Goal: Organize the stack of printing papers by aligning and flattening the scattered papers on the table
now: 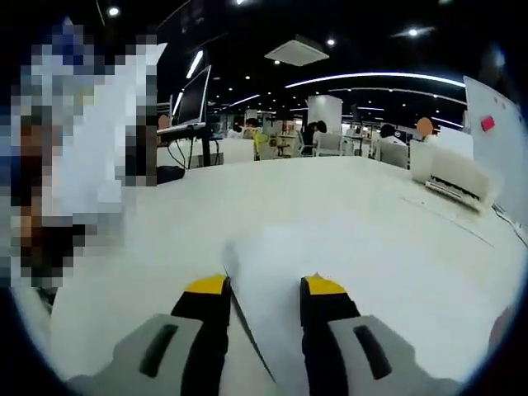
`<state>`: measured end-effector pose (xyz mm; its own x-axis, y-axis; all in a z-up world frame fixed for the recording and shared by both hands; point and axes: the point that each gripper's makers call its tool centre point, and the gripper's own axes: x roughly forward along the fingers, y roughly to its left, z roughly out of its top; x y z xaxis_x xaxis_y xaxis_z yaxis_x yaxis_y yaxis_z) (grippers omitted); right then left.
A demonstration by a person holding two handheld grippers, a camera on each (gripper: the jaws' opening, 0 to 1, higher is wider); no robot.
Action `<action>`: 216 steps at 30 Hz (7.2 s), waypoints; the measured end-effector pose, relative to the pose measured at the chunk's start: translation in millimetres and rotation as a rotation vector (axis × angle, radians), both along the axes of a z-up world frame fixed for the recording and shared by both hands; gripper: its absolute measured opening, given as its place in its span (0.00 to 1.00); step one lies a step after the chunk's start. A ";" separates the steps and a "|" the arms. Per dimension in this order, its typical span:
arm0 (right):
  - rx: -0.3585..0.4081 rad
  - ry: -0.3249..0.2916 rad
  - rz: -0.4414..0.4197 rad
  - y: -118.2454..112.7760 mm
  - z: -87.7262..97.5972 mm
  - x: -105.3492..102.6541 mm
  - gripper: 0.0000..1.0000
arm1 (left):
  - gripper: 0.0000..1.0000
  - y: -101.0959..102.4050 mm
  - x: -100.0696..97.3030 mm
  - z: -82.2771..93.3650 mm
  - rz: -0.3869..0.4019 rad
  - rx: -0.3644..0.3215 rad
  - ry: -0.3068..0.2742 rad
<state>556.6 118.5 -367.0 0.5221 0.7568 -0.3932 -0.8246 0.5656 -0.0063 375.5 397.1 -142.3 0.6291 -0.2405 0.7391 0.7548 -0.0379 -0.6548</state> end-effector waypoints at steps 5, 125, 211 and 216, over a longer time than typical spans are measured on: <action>-0.008 -0.008 0.008 0.3 0.9 -1.6 0.18 | 0.06 -0.2 -0.4 0.6 0.002 0.004 -0.001; 0.000 0.011 -0.148 -97.4 -8.1 120.8 0.33 | 0.06 14.8 32.4 5.6 0.029 0.099 -0.017; 0.834 0.057 0.271 75.0 362.4 -103.4 0.00 | 0.06 -46.6 69.1 -72.6 -0.117 -0.131 0.191; 0.887 0.165 0.177 76.4 326.9 -51.8 0.00 | 0.06 -44.5 65.7 -78.1 -0.140 -0.191 0.210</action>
